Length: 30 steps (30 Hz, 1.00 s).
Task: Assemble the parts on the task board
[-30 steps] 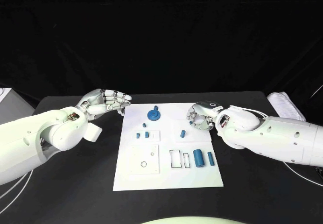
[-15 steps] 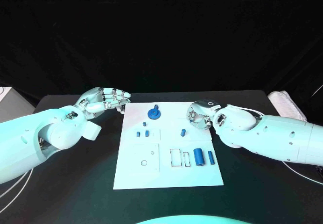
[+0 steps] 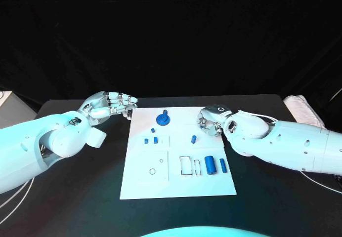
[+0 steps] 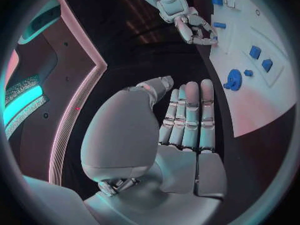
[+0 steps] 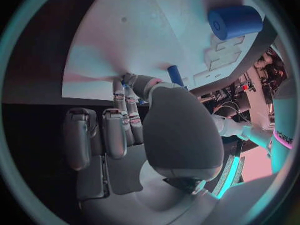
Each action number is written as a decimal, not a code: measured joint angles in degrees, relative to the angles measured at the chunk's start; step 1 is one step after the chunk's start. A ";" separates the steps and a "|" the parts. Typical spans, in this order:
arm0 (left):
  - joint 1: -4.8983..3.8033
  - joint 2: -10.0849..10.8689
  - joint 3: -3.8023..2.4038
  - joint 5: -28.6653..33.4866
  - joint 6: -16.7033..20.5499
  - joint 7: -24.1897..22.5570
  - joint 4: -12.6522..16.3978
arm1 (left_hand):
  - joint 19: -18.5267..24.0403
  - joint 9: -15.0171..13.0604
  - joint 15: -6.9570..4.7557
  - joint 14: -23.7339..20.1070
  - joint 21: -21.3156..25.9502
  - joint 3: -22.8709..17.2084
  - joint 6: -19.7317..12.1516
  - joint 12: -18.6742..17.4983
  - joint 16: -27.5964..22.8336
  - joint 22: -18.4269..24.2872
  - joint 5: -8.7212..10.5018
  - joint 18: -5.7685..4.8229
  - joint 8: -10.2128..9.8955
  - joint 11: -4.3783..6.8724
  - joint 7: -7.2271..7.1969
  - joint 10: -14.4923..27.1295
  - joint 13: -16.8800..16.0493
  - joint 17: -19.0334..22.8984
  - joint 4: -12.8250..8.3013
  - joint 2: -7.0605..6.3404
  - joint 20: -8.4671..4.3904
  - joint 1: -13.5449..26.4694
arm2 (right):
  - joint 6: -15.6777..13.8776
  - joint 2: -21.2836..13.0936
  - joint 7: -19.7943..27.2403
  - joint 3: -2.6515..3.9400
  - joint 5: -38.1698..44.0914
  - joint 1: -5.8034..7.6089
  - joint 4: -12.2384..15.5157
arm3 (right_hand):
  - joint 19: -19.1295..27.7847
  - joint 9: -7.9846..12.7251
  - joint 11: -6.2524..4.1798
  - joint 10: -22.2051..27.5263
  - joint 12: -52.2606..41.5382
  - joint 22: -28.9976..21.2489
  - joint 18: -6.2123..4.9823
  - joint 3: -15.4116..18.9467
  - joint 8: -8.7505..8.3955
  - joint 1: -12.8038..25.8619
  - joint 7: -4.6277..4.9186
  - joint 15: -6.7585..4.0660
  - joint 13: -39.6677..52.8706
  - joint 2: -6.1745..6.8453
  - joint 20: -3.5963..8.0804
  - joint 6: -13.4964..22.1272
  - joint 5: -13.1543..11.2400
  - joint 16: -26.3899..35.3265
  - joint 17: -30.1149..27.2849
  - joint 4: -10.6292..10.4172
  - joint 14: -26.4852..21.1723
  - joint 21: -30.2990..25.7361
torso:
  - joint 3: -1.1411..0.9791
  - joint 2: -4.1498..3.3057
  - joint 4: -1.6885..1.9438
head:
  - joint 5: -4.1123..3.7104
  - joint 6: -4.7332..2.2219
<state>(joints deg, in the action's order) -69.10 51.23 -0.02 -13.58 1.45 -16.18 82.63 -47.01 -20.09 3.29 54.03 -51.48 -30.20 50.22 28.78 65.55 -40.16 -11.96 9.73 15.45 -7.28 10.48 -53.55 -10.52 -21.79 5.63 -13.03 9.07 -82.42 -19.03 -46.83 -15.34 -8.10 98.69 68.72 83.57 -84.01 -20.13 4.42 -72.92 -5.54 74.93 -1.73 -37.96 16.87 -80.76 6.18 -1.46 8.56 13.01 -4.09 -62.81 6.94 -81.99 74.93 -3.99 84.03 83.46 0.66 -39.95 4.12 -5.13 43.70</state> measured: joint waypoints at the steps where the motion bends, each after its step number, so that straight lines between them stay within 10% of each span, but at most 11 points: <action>1: 0.00 0.02 0.00 -0.01 -0.05 0.00 -0.01 | -0.17 -0.02 0.00 0.00 0.07 0.11 0.17 0.00 0.00 0.02 0.00 0.00 0.00 0.00 -0.17 0.00 0.02 0.00 -0.11 0.00 -0.17 0.00 | -0.12 0.00 -0.16 -0.03 0.22 -0.03 0.06 | 0.00 -0.06 0.12 -0.12 0.03 0.00 0.00 -0.09 0.00 0.00 0.00 0.00 0.01 0.00 0.00 0.00 0.00 0.00 0.00 0.09 0.00 0.00 | 0.00 0.00 -0.02 | 0.00 0.01; 17: 0.01 0.55 0.01 -0.11 -0.25 0.01 -0.40 | -0.18 -0.04 0.00 0.00 0.22 0.18 0.18 0.00 -0.23 0.13 0.00 0.01 0.20 0.21 -0.17 0.21 0.23 -0.01 -0.18 0.00 -0.18 0.00 | -6.98 -1.87 -1.28 -0.03 1.18 -0.06 2.89 | 0.00 -0.61 0.37 -0.36 0.59 -0.02 0.00 -0.53 0.19 0.23 0.20 -0.19 0.03 -0.37 0.00 -0.20 0.16 0.00 -0.01 1.00 -0.20 0.44 | -0.02 0.14 -0.03 | 0.04 -0.16; 30: 0.01 0.23 0.01 -0.02 -0.19 0.00 -1.08 | -0.40 -0.04 0.00 0.00 0.44 0.33 0.17 -0.46 -0.44 0.27 0.00 0.01 0.20 0.00 -0.16 0.41 0.46 -0.01 -0.02 0.00 0.04 0.00 | -11.84 -5.13 -1.08 0.41 -1.17 1.01 11.10 | 0.00 -0.54 0.37 -0.36 0.79 -0.02 0.00 -0.62 0.18 0.22 0.20 -0.19 0.04 -0.37 -0.01 -0.20 0.15 0.00 -0.01 1.10 -0.20 0.65 | 0.02 0.14 -0.04 | 0.86 -0.48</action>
<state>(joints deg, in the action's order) -69.09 51.46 -0.01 -13.60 1.26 -16.18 81.55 -47.41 -20.13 3.29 54.03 -51.05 -29.87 50.39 28.32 65.11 -39.89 -11.96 9.74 15.65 -7.27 10.32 -53.13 -10.06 -21.81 5.61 -13.03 9.10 -82.42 -30.87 -51.96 -16.41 -7.69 97.53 69.73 94.67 -84.01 -20.67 4.79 -73.28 -4.75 74.90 -1.73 -38.58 17.05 -80.54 6.38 -1.65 8.60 12.64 -4.09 -63.01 7.10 -81.99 74.92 -2.89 83.82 84.11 0.69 -39.81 4.08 -4.26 43.23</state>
